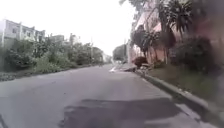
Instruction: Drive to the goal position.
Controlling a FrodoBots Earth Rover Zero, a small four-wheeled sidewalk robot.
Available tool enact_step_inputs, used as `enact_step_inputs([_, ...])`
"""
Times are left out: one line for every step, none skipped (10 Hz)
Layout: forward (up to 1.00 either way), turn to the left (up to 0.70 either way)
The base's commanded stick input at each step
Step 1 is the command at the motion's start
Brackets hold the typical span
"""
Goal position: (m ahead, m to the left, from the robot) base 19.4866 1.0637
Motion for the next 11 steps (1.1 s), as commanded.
enact_step_inputs([1.0, 0.06])
enact_step_inputs([1.0, 0.06])
enact_step_inputs([1.0, 0.06])
enact_step_inputs([1.0, 0.06])
enact_step_inputs([1.0, 0.06])
enact_step_inputs([1.0, 0.06])
enact_step_inputs([1.0, 0.06])
enact_step_inputs([1.0, 0.06])
enact_step_inputs([1.0, 0.06])
enact_step_inputs([1.0, 0.06])
enact_step_inputs([1.0, 0.06])
